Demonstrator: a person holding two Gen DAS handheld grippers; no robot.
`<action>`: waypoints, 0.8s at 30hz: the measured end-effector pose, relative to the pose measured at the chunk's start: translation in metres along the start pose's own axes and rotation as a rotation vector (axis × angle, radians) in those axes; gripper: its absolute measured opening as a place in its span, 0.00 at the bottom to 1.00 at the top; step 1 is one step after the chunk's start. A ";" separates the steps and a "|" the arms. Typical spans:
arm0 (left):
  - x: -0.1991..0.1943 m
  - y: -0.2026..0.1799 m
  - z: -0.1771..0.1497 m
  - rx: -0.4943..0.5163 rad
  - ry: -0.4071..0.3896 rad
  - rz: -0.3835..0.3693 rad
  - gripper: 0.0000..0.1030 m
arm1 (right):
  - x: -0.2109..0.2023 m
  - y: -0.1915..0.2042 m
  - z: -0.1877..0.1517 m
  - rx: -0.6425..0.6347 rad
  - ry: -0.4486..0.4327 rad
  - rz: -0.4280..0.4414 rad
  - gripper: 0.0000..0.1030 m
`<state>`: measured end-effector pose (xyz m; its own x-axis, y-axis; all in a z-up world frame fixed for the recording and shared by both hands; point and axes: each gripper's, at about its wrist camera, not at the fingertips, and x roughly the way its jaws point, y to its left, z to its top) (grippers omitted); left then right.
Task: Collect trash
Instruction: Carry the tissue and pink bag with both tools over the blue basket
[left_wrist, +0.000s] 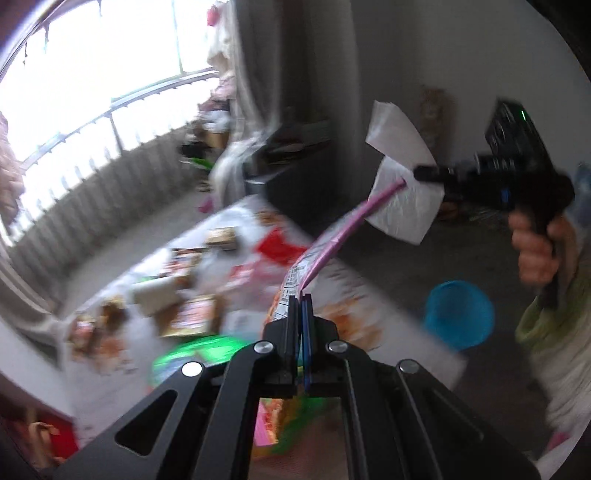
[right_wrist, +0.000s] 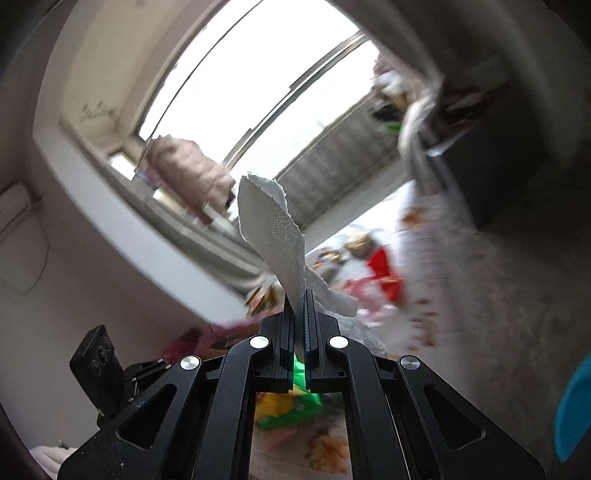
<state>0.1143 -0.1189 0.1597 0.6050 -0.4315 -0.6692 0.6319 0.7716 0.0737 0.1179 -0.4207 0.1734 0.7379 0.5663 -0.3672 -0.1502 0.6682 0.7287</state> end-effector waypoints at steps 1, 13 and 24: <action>0.006 -0.009 0.005 -0.009 0.002 -0.041 0.01 | -0.015 -0.008 -0.002 0.016 -0.027 -0.019 0.03; 0.141 -0.177 0.056 -0.108 0.194 -0.536 0.01 | -0.140 -0.156 -0.082 0.379 -0.192 -0.311 0.03; 0.336 -0.299 0.020 -0.287 0.507 -0.577 0.02 | -0.142 -0.314 -0.146 0.750 -0.240 -0.448 0.06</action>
<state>0.1389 -0.5039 -0.0726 -0.1133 -0.5869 -0.8017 0.5866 0.6117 -0.5307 -0.0359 -0.6400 -0.0879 0.7539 0.1564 -0.6381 0.5906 0.2642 0.7625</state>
